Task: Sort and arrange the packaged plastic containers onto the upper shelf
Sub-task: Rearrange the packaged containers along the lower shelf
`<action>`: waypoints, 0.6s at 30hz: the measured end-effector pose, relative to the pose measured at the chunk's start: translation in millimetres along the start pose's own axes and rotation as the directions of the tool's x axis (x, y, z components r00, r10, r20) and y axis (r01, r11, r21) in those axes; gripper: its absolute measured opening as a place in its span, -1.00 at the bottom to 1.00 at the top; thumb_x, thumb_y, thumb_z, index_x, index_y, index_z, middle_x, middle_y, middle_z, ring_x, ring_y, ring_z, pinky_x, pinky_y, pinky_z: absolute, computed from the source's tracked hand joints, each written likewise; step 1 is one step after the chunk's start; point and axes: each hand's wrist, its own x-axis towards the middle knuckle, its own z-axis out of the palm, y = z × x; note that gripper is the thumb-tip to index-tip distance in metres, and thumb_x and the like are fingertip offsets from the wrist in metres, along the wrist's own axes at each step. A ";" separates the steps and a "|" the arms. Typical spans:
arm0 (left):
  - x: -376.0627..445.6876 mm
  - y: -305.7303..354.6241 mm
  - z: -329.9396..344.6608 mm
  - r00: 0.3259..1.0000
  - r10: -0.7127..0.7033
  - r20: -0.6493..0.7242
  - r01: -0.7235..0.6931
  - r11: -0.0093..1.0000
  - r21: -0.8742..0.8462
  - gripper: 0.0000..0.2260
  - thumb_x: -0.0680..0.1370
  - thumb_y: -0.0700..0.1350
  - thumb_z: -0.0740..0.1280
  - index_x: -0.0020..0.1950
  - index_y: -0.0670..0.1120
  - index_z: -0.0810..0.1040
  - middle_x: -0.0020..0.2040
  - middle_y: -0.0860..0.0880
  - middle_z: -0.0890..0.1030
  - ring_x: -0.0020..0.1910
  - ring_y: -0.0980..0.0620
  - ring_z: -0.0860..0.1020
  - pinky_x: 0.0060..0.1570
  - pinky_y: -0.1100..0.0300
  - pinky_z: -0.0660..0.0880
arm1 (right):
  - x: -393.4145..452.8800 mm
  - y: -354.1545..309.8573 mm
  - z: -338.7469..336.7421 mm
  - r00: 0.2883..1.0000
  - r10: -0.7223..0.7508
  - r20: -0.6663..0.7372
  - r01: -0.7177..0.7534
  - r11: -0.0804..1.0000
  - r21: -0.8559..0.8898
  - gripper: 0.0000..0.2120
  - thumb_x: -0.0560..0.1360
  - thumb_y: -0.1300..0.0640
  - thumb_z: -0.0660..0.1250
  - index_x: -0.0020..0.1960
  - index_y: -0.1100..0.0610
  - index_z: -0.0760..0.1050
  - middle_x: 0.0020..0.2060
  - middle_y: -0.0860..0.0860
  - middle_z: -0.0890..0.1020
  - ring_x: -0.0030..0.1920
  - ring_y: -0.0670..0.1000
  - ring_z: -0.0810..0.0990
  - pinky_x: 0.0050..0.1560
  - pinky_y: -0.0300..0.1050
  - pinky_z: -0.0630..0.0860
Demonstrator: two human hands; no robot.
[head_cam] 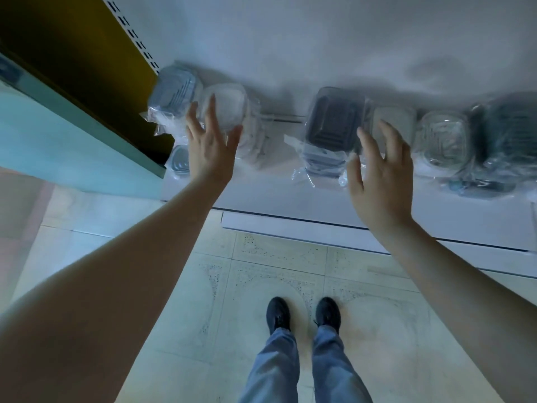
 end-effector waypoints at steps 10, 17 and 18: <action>-0.9 -7.5 -6.3 0.990 -0.022 0.136 0.004 0.992 0.125 -0.29 0.58 0.18 0.31 0.62 -0.03 0.09 0.58 -0.24 0.10 0.52 -0.28 0.15 0.44 -0.19 0.30 | -1.0 -21.9 -19.2 1.000 -0.021 0.010 0.021 1.000 0.016 -0.64 0.63 0.13 0.20 0.37 0.23 0.48 0.40 0.25 0.43 0.34 0.28 0.43 0.34 0.09 0.38; -102.4 17.7 -50.0 0.992 0.047 0.118 -0.037 0.996 -0.087 -0.43 0.59 0.06 0.28 0.54 -0.13 0.25 0.48 -0.19 0.28 0.46 -0.19 0.29 0.35 -0.15 0.42 | 7.4 -80.8 -60.4 0.993 -0.113 0.023 0.108 0.984 0.144 -0.61 0.63 0.12 0.20 0.39 0.27 0.46 0.39 0.23 0.44 0.30 0.26 0.48 0.33 0.12 0.43; -119.7 21.8 -57.8 0.990 0.076 0.117 -0.062 0.991 -0.120 -0.44 0.59 0.05 0.27 0.53 -0.14 0.27 0.47 -0.17 0.32 0.43 -0.17 0.32 0.33 -0.14 0.45 | 8.1 -91.9 -70.2 0.988 -0.151 0.026 0.145 0.976 0.165 -0.62 0.63 0.12 0.21 0.39 0.27 0.46 0.38 0.22 0.45 0.30 0.24 0.48 0.32 0.12 0.44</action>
